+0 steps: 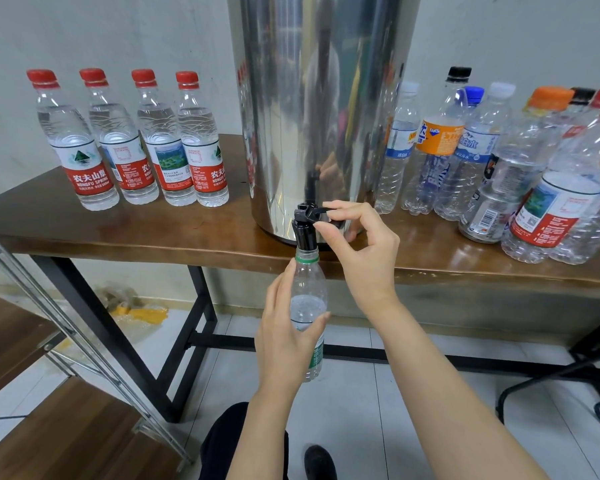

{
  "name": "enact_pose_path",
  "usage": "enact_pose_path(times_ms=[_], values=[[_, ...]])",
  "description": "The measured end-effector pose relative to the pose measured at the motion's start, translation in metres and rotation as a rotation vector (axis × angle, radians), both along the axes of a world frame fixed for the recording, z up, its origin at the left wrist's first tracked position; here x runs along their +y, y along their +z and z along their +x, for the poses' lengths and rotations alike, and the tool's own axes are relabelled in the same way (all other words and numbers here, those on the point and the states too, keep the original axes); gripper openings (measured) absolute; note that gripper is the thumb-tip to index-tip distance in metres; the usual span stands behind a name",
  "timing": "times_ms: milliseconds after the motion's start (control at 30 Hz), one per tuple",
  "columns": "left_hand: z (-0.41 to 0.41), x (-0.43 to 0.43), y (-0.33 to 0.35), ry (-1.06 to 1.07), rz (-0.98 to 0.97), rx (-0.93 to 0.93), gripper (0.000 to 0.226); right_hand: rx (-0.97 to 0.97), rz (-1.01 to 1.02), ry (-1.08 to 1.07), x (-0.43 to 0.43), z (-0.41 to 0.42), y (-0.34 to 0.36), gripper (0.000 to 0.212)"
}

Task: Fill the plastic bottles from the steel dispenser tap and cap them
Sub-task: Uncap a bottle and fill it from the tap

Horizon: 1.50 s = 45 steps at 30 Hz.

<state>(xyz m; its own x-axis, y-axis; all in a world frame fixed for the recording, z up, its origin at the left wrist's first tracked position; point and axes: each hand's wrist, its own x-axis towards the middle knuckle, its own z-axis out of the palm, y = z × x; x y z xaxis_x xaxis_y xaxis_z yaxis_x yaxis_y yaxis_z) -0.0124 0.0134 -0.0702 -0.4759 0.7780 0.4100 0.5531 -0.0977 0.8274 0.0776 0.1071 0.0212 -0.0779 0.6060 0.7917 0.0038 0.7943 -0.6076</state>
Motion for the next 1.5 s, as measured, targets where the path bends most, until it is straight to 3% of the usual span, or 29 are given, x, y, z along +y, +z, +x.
enact_pose_path(times_ms=[1500], values=[[-0.0003, 0.0005, -0.0014, -0.015, -0.001, -0.019, 0.093, -0.001, -0.009, 0.0, 0.0022, -0.0005, -0.0022, 0.014]])
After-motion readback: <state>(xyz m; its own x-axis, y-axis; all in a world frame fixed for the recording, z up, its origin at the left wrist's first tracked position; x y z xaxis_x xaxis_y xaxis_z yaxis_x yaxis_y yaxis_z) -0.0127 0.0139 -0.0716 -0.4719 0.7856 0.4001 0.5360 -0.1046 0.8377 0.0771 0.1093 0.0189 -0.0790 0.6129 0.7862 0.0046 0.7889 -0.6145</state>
